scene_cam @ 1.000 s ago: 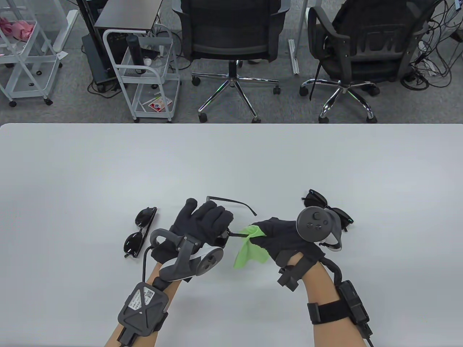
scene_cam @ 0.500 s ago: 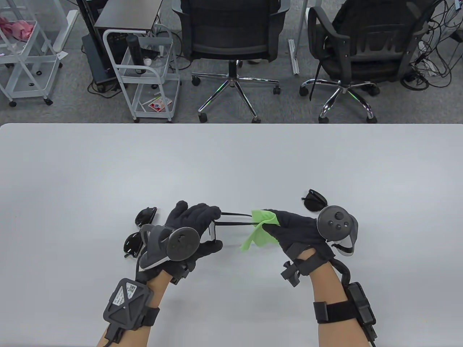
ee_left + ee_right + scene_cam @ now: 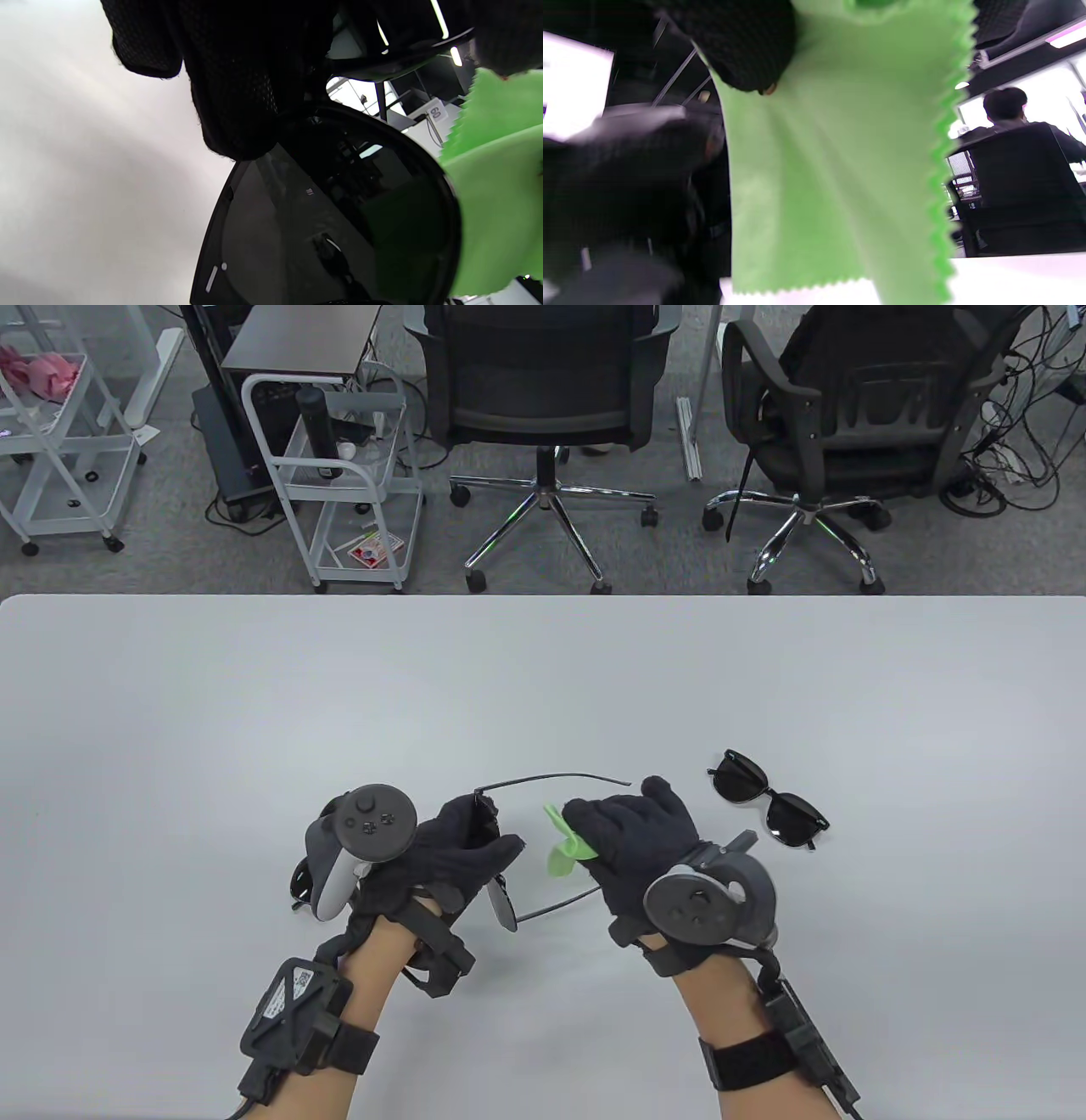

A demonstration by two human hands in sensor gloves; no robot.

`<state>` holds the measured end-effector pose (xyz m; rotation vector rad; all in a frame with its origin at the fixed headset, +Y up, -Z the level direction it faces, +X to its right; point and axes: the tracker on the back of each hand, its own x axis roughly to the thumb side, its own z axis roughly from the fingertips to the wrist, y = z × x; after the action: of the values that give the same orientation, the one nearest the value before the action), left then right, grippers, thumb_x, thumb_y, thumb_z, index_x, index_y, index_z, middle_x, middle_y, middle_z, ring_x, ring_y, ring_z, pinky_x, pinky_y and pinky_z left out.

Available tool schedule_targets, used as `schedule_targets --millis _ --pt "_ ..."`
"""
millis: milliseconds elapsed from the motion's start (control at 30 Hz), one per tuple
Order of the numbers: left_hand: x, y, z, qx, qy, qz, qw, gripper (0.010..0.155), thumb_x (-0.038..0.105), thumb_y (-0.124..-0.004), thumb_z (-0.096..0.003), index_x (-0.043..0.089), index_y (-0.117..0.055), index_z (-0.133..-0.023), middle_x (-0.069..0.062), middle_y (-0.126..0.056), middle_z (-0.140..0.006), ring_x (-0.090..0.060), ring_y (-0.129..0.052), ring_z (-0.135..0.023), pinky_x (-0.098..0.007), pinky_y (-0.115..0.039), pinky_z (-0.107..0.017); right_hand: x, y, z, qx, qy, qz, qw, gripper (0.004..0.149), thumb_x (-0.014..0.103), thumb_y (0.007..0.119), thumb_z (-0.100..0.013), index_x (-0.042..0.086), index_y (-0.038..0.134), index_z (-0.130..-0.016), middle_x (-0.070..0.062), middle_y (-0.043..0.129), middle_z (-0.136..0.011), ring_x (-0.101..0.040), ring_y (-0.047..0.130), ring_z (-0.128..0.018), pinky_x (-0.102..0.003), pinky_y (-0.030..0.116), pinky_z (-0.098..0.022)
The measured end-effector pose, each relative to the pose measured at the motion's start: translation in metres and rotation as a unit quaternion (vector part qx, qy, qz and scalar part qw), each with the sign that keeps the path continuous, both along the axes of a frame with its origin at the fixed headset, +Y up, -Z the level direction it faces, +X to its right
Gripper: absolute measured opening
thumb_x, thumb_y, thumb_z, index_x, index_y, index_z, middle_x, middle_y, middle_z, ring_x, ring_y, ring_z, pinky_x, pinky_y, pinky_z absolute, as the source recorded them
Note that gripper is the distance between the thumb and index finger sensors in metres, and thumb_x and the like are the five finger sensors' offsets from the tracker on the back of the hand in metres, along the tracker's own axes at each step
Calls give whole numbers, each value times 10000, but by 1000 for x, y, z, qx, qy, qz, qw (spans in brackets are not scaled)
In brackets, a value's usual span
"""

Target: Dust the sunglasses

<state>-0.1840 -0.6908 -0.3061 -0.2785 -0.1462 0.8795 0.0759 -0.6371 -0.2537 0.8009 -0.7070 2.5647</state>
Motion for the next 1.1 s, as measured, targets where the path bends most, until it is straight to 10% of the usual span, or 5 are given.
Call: schedule_targets --millis 167,600,733,867,1100 --pt "-1 -3 -1 -24 -3 25 999 985 872 -717 -259 213 -669 -990 88 -952 -779 -115 -1144 -527 -452 -799 -630 -33 -14 5 8 27 106 994 453 368 867 -424 139 918 -812 -66 1038 -749 -331 1034 -667 -654 684 -596" --pt "-28 -8 -9 -40 55 124 990 976 855 -717 -281 201 -635 -1001 83 -924 -812 -112 -1136 -552 -445 -790 -647 -50 -35 -3 -234 157 186 941 620 380 831 -437 159 682 -997 -151 754 -1041 -470 779 -923 -741 505 -621" --pt "-27 -4 -8 -17 60 113 992 974 852 -723 -275 211 -632 -1002 93 -920 -825 -106 -1135 -565 -442 -787 -655 -52 -36 -1 -252 160 201 933 814 652 621 -444 100 600 -1042 -189 640 -1098 -524 650 -977 -772 413 -599" --pt "-26 0 -6 -2 53 101 994 974 853 -726 -271 218 -629 -1004 98 -917 -833 -99 -1133 -568 -441 -783 -661 -47 -34 -5 -260 173 106 944 809 628 484 -452 50 649 -994 -257 759 -985 -515 747 -898 -712 443 -619" --pt "-20 -4 -6 -30 33 124 991 974 851 -732 -275 203 -643 -997 85 -928 -822 -101 -1146 -541 -423 -804 -647 -54 -33 0 -170 132 185 959 616 391 790 -471 63 684 -982 -180 901 -906 -431 947 -792 -709 550 -616"
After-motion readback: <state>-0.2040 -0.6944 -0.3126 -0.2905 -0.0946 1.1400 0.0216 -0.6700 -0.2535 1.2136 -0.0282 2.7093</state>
